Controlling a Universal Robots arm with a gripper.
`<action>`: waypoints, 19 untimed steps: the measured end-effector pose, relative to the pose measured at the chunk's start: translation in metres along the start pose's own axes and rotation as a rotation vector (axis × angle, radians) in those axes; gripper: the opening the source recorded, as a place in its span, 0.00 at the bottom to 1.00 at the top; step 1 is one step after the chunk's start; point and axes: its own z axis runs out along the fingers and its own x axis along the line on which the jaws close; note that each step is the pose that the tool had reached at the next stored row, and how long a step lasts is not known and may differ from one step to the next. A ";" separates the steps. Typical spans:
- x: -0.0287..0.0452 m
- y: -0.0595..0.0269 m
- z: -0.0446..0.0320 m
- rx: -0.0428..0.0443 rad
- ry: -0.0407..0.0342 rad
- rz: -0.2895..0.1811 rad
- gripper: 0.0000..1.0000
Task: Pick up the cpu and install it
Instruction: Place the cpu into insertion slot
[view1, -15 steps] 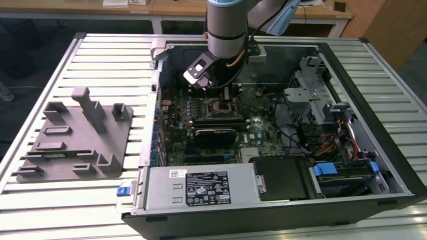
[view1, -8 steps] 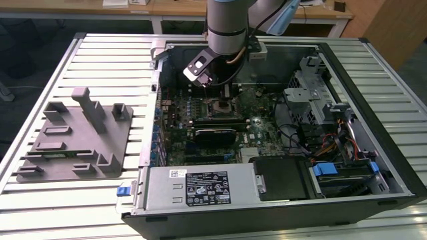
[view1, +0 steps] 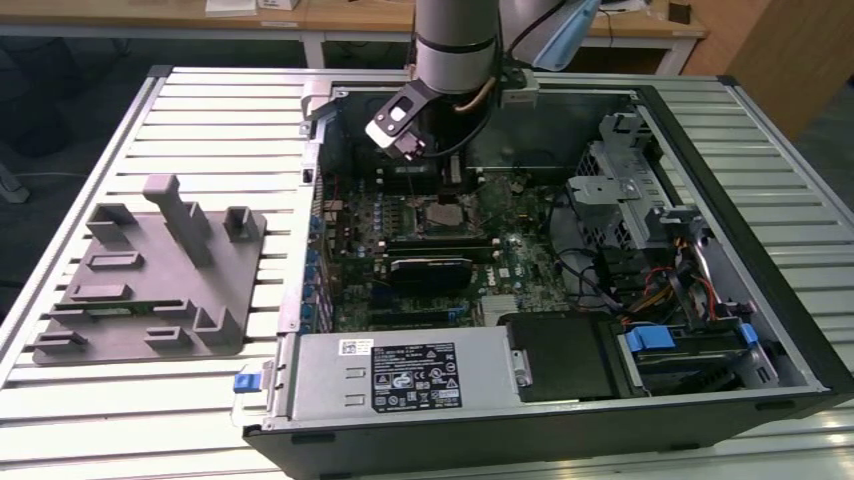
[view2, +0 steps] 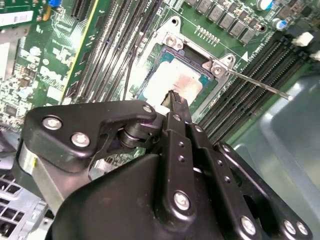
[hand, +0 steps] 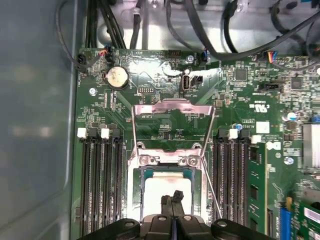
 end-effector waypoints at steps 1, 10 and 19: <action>-0.0001 0.0001 -0.0023 0.0000 0.0001 0.000 0.11; -0.0006 0.0010 -0.0219 0.0000 0.0000 0.000 0.11; -0.0010 0.0016 -0.0341 0.0000 0.0000 0.000 0.11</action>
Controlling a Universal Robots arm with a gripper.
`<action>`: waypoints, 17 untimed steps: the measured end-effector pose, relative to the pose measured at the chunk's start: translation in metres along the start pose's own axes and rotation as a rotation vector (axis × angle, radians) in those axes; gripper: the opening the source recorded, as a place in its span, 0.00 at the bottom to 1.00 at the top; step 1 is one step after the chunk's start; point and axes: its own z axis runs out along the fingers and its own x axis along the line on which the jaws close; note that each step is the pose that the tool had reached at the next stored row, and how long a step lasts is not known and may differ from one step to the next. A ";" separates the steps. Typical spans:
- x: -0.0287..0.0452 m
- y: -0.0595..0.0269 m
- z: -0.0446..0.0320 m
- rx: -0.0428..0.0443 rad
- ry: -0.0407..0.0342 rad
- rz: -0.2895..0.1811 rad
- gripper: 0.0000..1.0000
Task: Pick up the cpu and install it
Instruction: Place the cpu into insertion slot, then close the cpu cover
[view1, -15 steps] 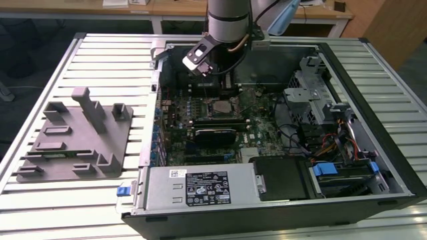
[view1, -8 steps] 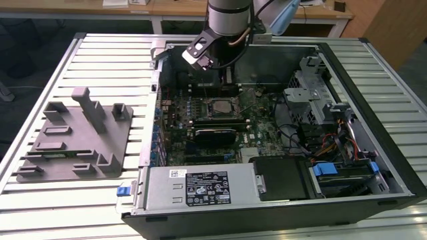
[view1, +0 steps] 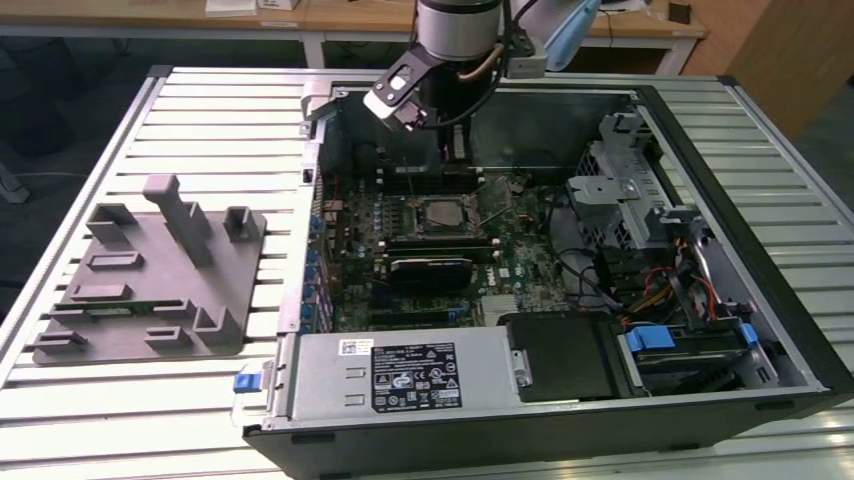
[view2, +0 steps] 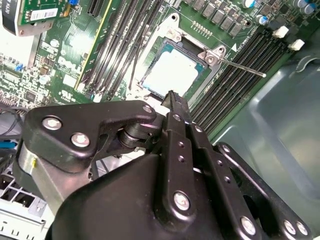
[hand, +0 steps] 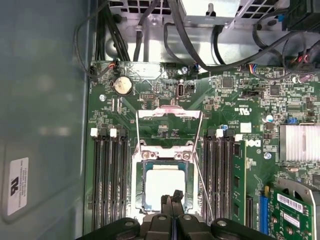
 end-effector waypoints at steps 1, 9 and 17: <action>0.0000 0.0000 -0.0001 -0.0002 0.0003 0.000 0.11; -0.0001 0.0001 -0.0020 0.0003 -0.0005 0.000 0.11; -0.0001 0.0012 -0.0040 0.0000 -0.0001 0.000 0.11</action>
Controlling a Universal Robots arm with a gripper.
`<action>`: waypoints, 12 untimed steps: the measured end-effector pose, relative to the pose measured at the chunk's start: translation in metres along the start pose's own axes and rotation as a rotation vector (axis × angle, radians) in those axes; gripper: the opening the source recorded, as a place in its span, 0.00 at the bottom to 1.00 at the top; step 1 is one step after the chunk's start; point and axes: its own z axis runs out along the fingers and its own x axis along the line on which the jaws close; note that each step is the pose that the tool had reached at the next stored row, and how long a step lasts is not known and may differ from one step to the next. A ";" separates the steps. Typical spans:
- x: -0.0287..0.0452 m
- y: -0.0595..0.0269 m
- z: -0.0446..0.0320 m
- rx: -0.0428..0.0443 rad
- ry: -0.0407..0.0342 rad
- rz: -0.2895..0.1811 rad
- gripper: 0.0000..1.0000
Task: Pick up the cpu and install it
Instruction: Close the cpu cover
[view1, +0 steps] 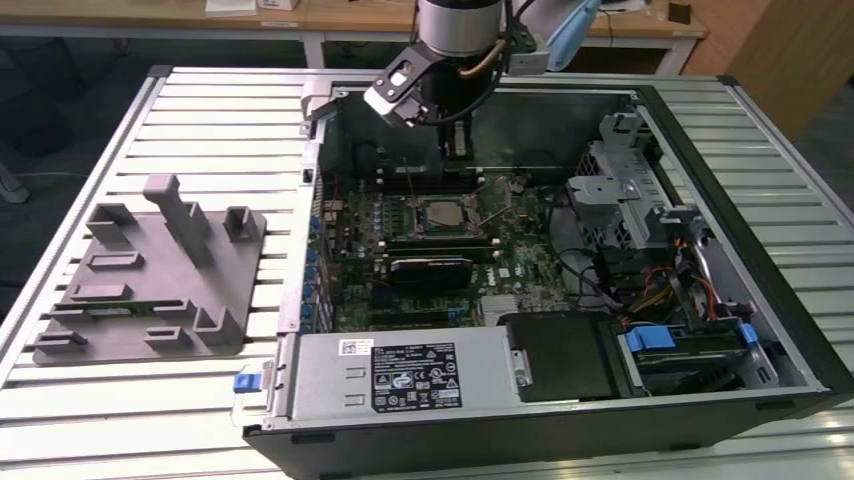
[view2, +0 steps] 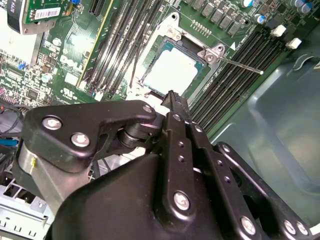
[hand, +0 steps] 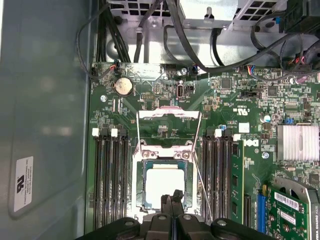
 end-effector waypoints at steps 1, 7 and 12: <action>0.0000 0.0011 0.0000 0.0001 -0.0002 0.000 0.11; -0.0001 0.0120 0.0006 -0.0001 0.0001 0.000 0.11; -0.0002 0.0267 0.0013 0.0000 0.0001 0.000 0.11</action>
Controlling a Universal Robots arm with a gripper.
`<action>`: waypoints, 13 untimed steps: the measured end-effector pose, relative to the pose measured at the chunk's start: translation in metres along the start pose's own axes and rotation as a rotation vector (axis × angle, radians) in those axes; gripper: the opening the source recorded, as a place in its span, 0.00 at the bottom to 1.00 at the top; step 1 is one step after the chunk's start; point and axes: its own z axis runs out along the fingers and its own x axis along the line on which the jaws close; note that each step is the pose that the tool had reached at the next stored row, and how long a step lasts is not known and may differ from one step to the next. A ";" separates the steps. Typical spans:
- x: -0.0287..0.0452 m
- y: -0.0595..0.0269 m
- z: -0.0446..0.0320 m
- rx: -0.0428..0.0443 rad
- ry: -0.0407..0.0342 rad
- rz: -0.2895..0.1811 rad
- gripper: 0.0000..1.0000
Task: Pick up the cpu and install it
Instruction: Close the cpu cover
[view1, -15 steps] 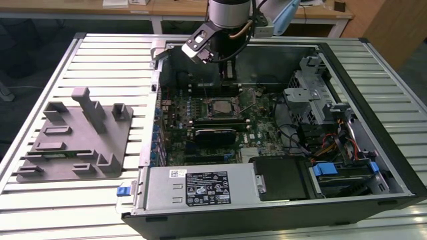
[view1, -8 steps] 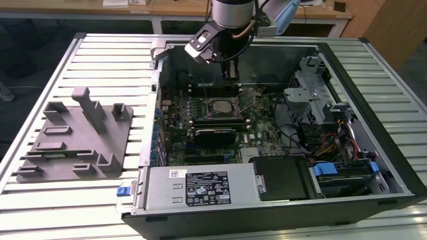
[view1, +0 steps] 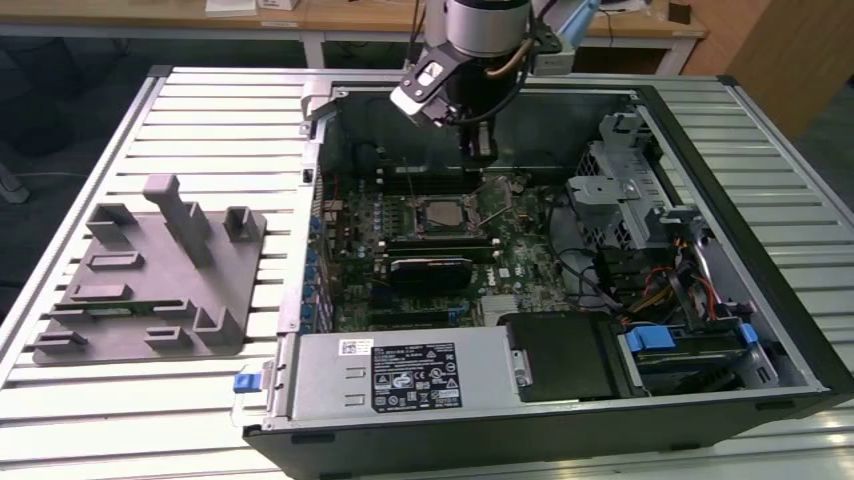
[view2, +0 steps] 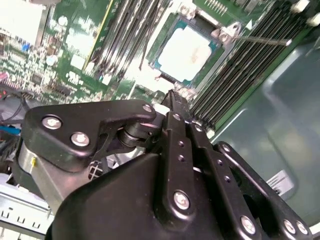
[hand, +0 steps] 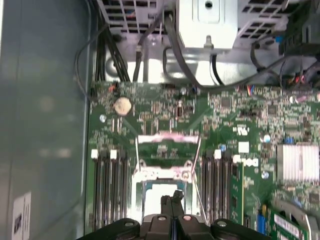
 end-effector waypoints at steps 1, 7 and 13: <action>0.0000 0.0032 0.0002 -0.0001 0.0000 0.000 0.11; -0.0002 0.0212 0.0010 0.0000 0.0001 0.000 0.11; -0.0003 0.0388 0.0018 0.0001 -0.0002 0.000 0.11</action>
